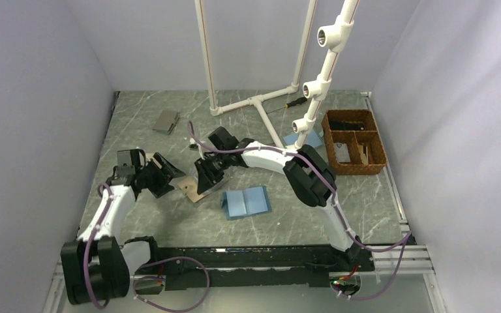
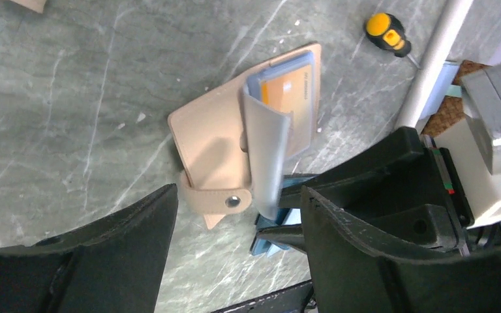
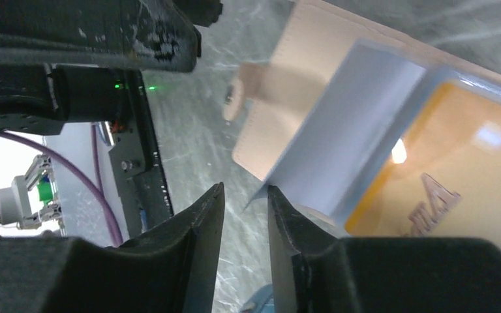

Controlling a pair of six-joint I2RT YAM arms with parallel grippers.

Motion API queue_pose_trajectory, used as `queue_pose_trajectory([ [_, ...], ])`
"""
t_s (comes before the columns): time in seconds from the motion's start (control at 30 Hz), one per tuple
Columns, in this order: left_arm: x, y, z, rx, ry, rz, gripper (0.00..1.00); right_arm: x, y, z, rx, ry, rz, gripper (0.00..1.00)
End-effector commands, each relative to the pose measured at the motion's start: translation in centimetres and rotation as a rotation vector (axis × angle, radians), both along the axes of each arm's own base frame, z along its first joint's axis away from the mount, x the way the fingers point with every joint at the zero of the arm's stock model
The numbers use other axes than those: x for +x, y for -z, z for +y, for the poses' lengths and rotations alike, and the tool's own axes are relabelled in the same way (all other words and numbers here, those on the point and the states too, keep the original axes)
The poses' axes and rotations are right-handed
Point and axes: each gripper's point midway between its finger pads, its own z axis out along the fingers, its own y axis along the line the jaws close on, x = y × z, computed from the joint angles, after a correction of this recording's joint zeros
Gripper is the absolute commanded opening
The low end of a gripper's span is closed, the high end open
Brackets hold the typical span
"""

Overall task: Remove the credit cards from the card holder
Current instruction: Open the card holder at the center of the board.

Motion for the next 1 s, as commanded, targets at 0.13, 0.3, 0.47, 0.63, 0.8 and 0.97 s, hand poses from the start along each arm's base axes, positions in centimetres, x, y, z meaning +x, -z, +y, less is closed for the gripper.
queue_pose_trajectory([
  [0.13,-1.1,-3.6,0.2,0.007,-0.065,-0.2,0.69,0.0,-2.8,1.8,0.092,-0.05,-0.014,0.39],
  [0.3,-0.4,-7.1,-1.5,-0.088,-0.007,-0.393,0.53,0.6,-1.1,1.7,0.048,-0.026,0.023,0.41],
  [0.47,0.5,-7.5,-2.3,-0.179,-0.016,-0.418,0.36,0.7,0.6,1.4,0.015,-0.02,0.098,0.35],
  [0.63,1.8,-5.4,-3.0,-0.276,-0.014,-0.404,0.29,0.8,1.2,0.9,0.019,-0.038,0.144,0.21],
  [0.8,3.2,-3.5,-2.9,-0.281,-0.018,-0.367,0.28,1.0,1.1,0.7,0.027,-0.043,0.149,0.2],
  [0.97,4.0,-2.7,-3.3,-0.295,0.012,-0.339,0.28,1.3,1.5,0.6,0.017,-0.031,0.158,0.2],
])
